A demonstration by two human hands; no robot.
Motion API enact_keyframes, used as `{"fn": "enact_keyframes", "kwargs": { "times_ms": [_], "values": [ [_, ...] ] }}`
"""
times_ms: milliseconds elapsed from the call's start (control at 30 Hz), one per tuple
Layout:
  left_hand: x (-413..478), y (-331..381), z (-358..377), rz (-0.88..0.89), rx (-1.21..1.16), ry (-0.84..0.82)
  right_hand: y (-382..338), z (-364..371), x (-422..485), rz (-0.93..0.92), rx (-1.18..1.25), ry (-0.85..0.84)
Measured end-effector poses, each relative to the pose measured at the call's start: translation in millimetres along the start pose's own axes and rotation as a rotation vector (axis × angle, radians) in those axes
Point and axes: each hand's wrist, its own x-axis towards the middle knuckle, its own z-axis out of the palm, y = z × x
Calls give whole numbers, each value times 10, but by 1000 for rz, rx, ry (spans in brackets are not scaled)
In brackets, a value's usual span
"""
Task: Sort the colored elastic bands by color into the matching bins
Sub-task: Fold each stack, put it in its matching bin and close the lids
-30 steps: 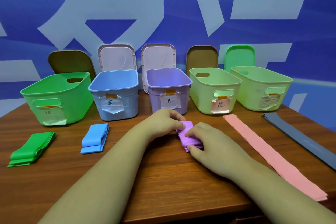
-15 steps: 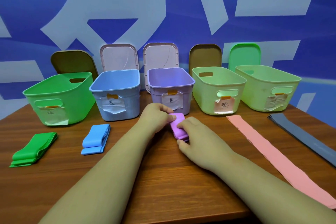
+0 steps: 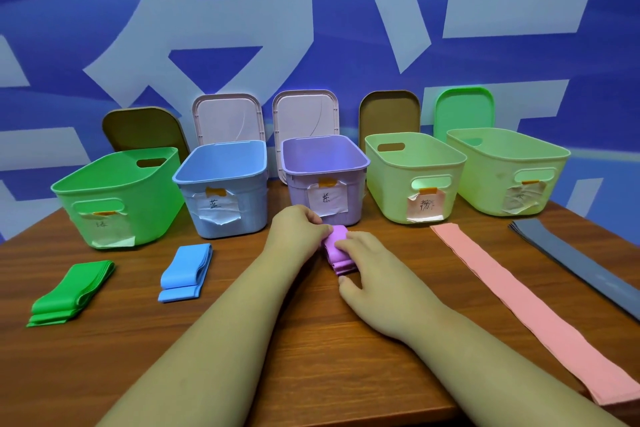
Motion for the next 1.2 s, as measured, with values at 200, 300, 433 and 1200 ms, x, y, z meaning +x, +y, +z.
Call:
{"fn": "enact_keyframes", "kwargs": {
  "times_ms": [200, 300, 433, 1200],
  "values": [
    [-106, 123, -99, 80, 41, 96, 91, -369, -84, 56, -46, 7],
    [-200, 328, -73, 174, 68, 86, 261, -711, -124, 158, -123, 11],
    [-336, 801, 159, 401, 124, -60, 665, -1115, -150, 333, -159, 51],
    [-205, 1262, 1611, 384, 509, -133, 1564, -1357, -361, 398, -198, -165]
  ]
}}
